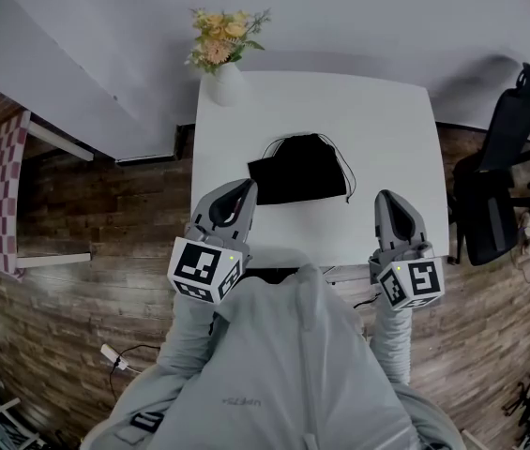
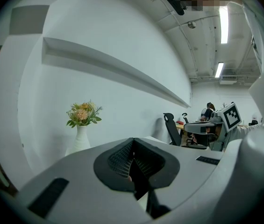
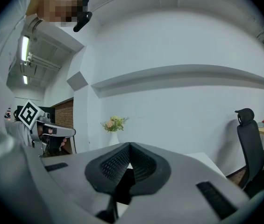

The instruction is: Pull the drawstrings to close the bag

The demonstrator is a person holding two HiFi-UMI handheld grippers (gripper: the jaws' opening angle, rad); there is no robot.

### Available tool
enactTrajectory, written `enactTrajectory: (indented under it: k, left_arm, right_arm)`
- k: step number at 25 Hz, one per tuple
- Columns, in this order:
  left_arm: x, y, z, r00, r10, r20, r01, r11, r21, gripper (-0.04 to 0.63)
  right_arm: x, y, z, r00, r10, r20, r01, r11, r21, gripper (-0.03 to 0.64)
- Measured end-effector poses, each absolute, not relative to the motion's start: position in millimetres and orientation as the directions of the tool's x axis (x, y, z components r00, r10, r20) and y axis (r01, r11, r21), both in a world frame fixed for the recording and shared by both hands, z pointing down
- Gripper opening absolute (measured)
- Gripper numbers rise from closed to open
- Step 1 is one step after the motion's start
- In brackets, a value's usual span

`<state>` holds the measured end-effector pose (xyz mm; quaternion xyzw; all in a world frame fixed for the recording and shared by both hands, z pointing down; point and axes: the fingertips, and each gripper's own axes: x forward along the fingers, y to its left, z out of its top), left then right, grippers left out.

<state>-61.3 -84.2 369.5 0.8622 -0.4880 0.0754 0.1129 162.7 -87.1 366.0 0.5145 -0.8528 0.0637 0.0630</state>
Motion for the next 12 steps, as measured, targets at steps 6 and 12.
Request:
enactTrajectory:
  k: [6, 12]
  left_arm:
    - [-63.2, -83.5, 370.8, 0.511, -0.824, 0.245, -0.859, -0.499, 0.111, 0.025]
    - [-64.5, -86.7, 368.9, 0.515, -0.821, 0.244, -0.856, -0.509, 0.094, 0.026]
  right_arm:
    - [162.0, -85.5, 367.0, -0.462, -0.87, 0.174, -0.886, 0.461, -0.051, 0.021]
    - [161.9, -83.7, 368.8, -0.465, -0.868, 0.173, -0.885, 0.463, -0.053, 0.021]
